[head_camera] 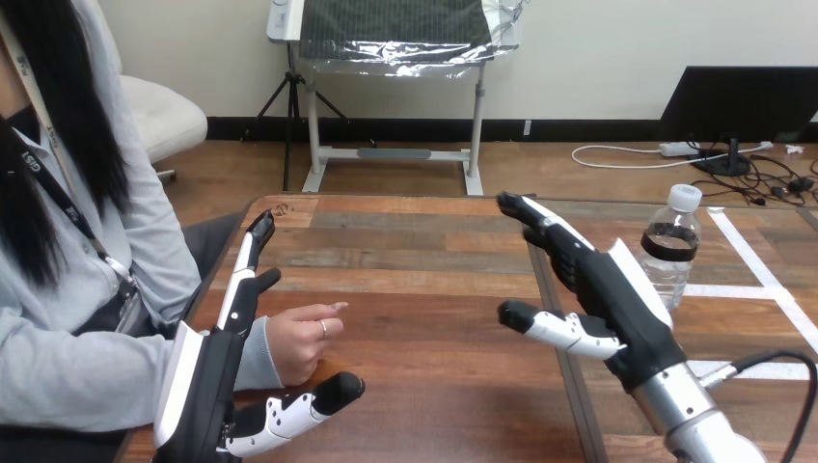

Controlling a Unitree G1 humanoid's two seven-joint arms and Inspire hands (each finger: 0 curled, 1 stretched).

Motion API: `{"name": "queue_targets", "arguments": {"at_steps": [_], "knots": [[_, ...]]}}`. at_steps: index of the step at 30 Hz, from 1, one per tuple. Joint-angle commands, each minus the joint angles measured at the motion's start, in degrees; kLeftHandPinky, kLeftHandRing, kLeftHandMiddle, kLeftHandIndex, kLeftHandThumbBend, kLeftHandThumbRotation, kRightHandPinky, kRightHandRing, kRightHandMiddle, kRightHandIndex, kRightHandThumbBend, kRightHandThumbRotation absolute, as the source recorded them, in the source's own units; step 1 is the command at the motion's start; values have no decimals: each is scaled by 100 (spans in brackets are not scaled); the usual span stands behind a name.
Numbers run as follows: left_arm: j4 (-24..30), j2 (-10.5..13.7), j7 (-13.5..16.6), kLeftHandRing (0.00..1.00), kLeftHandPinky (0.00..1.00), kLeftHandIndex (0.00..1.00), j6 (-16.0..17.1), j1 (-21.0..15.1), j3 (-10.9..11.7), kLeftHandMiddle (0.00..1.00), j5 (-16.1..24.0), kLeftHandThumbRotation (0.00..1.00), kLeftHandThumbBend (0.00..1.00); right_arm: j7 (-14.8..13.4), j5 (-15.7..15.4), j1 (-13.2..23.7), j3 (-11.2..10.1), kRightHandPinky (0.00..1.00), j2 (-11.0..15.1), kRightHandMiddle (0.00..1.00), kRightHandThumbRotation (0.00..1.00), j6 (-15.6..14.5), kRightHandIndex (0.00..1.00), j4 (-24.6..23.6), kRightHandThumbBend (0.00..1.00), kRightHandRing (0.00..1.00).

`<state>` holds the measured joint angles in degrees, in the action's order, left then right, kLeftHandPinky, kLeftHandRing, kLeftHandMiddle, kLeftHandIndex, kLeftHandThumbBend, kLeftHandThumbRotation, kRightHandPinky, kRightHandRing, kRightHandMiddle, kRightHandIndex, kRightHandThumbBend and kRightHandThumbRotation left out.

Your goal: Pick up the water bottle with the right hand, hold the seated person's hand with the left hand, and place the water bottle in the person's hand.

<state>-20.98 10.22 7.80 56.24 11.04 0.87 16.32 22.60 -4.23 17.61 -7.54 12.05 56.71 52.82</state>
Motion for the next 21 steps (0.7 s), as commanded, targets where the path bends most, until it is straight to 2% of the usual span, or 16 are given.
{"name": "queue_targets", "arguments": {"at_steps": [1,21], "knots": [[172,-13,51,100,89,100,24,-311,25,100,26,71,100,-164,96,353,69,94,6,94,62,227,91,70,100,96],[171,34,127,100,89,100,-37,-303,65,100,245,70,100,-189,229,138,262,91,-42,95,62,404,94,-27,100,94]]}}
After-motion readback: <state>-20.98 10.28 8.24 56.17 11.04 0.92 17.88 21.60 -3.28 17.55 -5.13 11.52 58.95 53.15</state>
